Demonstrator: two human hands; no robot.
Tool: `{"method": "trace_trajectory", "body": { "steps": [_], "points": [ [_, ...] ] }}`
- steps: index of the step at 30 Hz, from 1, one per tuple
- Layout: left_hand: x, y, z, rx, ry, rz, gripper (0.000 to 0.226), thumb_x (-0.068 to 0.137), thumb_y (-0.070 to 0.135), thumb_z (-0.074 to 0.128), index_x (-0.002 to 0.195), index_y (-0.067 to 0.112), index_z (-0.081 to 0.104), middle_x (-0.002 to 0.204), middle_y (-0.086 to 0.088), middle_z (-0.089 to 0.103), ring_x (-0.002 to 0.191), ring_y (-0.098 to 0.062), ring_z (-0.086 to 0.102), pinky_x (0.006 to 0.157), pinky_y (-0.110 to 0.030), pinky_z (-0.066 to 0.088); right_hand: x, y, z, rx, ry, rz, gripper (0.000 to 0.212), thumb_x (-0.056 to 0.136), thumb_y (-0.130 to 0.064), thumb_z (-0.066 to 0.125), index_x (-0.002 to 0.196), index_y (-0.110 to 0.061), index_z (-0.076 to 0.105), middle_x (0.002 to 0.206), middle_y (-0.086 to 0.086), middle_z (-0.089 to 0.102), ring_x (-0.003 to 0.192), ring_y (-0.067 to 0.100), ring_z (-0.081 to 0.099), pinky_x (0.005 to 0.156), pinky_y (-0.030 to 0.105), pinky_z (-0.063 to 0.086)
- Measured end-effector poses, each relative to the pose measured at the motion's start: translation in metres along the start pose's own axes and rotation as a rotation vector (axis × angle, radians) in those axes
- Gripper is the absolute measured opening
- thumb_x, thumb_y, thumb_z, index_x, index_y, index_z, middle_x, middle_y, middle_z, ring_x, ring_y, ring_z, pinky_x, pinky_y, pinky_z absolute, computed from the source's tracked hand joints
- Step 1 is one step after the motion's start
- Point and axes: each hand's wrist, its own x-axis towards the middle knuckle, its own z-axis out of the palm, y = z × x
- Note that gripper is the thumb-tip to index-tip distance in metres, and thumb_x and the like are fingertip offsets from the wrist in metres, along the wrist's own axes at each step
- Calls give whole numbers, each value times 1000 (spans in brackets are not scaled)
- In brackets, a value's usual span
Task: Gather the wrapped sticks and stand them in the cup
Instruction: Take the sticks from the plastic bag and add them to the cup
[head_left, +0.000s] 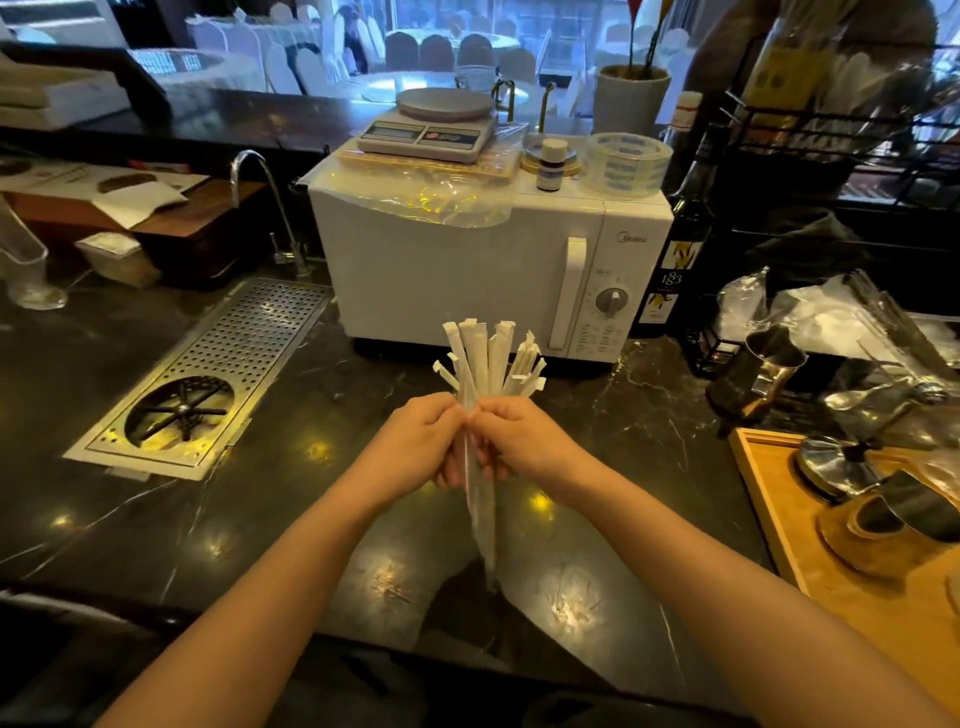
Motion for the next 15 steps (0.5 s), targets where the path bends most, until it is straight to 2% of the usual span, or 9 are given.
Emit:
{"method": "trace_trajectory", "body": {
  "steps": [3, 6, 12, 15],
  "points": [
    [-4, -1, -7, -81, 42, 51, 30, 94, 12, 39, 67, 10, 52, 43, 5, 55, 34, -3, 47, 40, -15, 41, 5, -5, 4, 118, -35, -7, 35, 95, -13, 39, 62, -14, 49, 52, -2, 46, 39, 0, 44, 40, 10, 36],
    [-9, -2, -16, -177, 64, 69, 31, 94, 11, 39, 65, 11, 51, 36, 9, 56, 33, -1, 44, 40, -12, 38, 10, -10, 9, 227, -68, -34, 37, 94, -10, 38, 58, -15, 49, 48, -5, 46, 39, 2, 41, 41, 13, 34],
    [-13, -5, -30, -460, 65, 66, 32, 94, 4, 34, 65, 5, 48, 36, 2, 57, 28, -2, 37, 33, -12, 31, 23, -15, 26, 421, -150, -117, 39, 96, -8, 33, 61, -8, 50, 37, -7, 47, 36, 2, 43, 39, 9, 36],
    [-11, -11, -34, -554, 100, 101, 32, 93, 2, 33, 66, 2, 48, 39, -3, 57, 26, -2, 36, 30, -12, 28, 29, -18, 35, 473, -175, -148, 41, 95, -7, 31, 58, -6, 50, 36, -5, 46, 35, 3, 40, 39, 12, 36]
  ]
}}
